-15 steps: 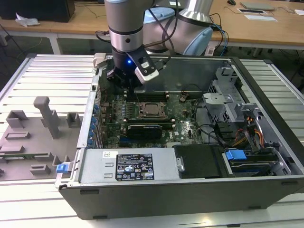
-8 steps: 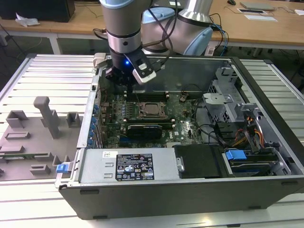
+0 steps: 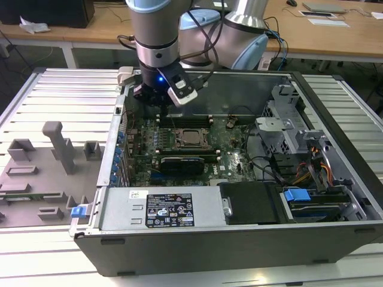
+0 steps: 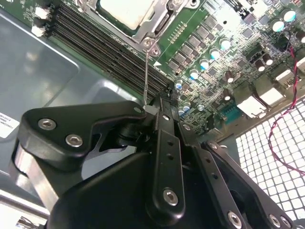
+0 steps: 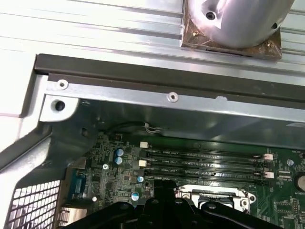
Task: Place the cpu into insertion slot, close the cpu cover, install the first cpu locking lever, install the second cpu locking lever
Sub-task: 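Install the first cpu locking lever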
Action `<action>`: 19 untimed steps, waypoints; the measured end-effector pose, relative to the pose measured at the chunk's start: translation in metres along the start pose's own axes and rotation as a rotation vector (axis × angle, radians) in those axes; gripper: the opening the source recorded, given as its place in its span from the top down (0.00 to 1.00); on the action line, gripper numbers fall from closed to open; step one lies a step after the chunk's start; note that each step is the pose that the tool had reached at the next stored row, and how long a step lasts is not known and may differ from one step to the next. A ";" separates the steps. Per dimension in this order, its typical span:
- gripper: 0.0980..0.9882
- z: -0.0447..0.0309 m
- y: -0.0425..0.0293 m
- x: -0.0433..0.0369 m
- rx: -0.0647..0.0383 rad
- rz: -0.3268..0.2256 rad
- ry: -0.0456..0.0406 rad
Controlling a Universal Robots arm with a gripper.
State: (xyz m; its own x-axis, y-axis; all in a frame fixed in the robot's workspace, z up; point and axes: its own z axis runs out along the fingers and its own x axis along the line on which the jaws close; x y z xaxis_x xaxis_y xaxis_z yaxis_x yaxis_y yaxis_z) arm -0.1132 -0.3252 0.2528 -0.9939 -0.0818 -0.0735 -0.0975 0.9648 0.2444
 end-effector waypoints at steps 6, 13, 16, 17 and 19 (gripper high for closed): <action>0.99 0.0013 -0.0018 -0.0141 0.000 0.000 -0.0001; 0.99 0.0032 -0.0085 -0.0389 0.000 0.000 0.0008; 0.99 0.0039 -0.0110 -0.0478 0.000 0.000 0.0013; 0.99 0.0041 -0.0116 -0.0502 0.000 0.001 0.0014; 0.99 0.0045 -0.0127 -0.0559 0.000 0.000 0.0016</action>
State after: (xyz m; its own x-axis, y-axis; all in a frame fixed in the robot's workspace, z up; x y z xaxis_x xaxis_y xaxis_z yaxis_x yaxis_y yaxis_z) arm -0.0562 -0.3318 0.2495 -0.9940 -0.0819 -0.0719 -0.0971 0.9648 0.2445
